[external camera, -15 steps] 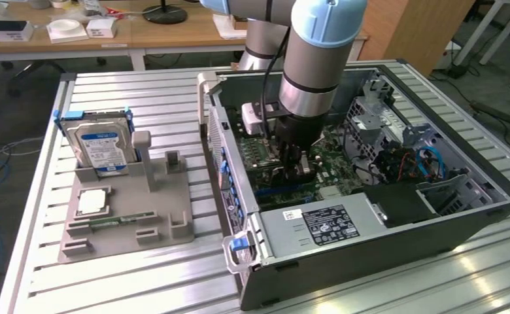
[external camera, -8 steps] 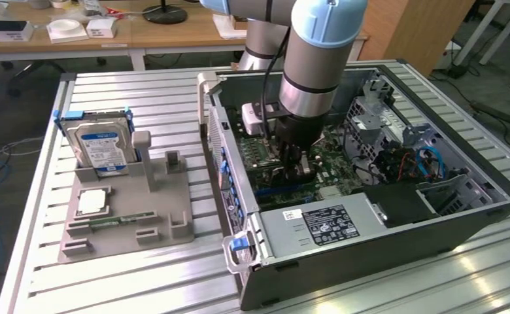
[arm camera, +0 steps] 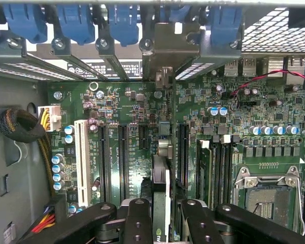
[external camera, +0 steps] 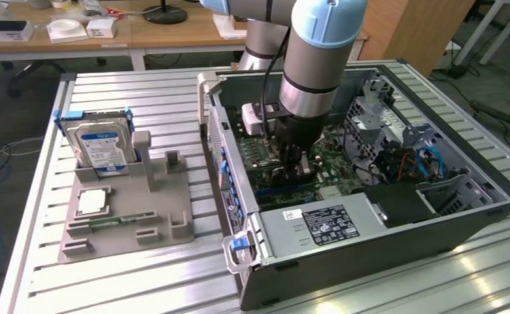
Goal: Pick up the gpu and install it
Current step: 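Insert the gpu into the slot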
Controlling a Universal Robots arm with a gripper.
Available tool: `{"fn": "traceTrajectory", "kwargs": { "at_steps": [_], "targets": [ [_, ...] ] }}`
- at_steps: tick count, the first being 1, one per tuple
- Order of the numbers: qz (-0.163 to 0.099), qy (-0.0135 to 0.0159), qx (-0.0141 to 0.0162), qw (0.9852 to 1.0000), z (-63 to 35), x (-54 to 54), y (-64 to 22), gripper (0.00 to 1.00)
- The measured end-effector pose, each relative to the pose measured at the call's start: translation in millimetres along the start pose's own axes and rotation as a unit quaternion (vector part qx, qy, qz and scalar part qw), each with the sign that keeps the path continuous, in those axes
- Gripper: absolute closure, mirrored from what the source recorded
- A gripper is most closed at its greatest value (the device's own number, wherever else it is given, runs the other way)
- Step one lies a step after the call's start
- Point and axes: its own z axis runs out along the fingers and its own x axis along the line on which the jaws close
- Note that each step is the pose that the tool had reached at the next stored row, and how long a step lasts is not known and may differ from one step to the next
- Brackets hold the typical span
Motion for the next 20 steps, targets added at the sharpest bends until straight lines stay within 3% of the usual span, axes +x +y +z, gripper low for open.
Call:
{"fn": "traceTrajectory", "kwargs": {
  "at_steps": [20],
  "targets": [
    [0.000,0.0002,-0.0001,1.0000,2.2,-0.5,0.2,0.73]
  ]
}}
